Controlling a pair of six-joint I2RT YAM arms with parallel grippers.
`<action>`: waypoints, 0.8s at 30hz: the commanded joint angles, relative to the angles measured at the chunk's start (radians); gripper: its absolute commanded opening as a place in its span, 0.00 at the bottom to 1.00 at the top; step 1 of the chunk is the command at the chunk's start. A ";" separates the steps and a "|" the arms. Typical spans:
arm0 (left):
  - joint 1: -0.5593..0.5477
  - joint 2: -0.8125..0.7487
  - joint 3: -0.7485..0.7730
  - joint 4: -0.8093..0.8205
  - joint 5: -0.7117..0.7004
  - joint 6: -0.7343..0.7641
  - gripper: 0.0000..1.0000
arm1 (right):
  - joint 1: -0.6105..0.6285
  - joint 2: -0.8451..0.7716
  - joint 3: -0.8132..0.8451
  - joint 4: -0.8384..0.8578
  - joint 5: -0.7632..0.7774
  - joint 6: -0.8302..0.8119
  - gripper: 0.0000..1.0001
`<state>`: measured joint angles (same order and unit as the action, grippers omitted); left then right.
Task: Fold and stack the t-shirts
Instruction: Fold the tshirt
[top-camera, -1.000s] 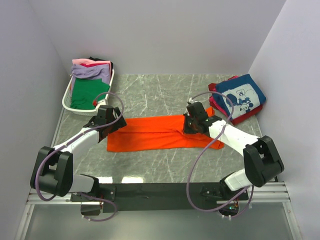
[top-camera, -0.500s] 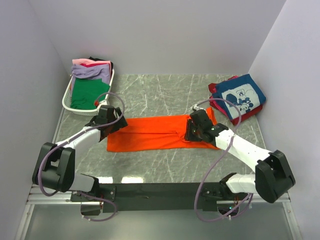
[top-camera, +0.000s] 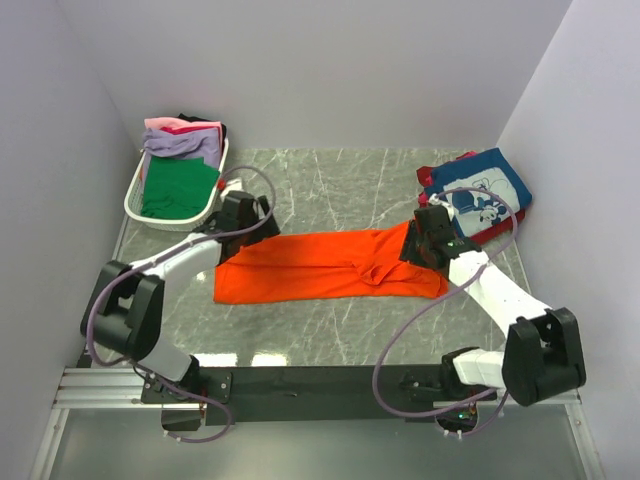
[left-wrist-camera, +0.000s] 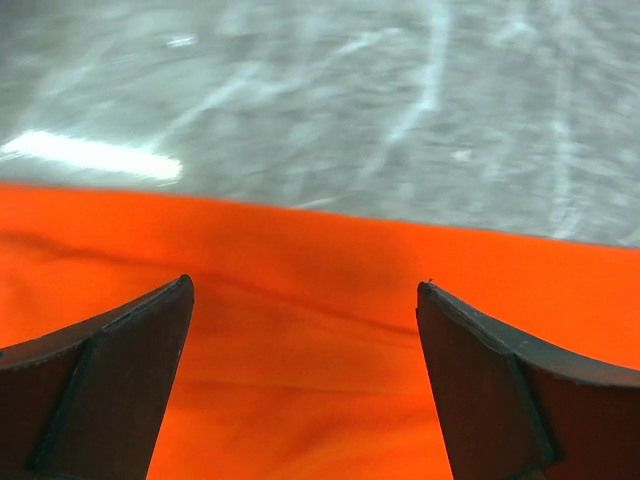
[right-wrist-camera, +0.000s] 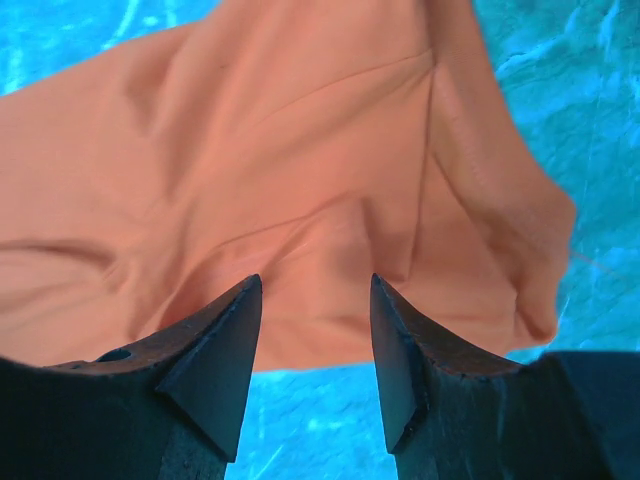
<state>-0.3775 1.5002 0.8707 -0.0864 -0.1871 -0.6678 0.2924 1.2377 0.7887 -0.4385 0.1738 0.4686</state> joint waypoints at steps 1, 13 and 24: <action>-0.052 0.067 0.098 0.037 0.009 0.016 0.99 | -0.027 0.052 0.024 0.058 0.003 -0.048 0.55; -0.149 0.305 0.274 0.071 0.084 0.007 0.99 | -0.079 0.213 0.043 0.126 -0.008 -0.090 0.54; -0.178 0.402 0.297 0.079 0.127 -0.009 0.99 | -0.082 0.269 0.049 0.156 -0.083 -0.130 0.34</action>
<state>-0.5545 1.8919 1.1435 -0.0292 -0.0795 -0.6708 0.2176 1.5047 0.7986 -0.3138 0.1078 0.3618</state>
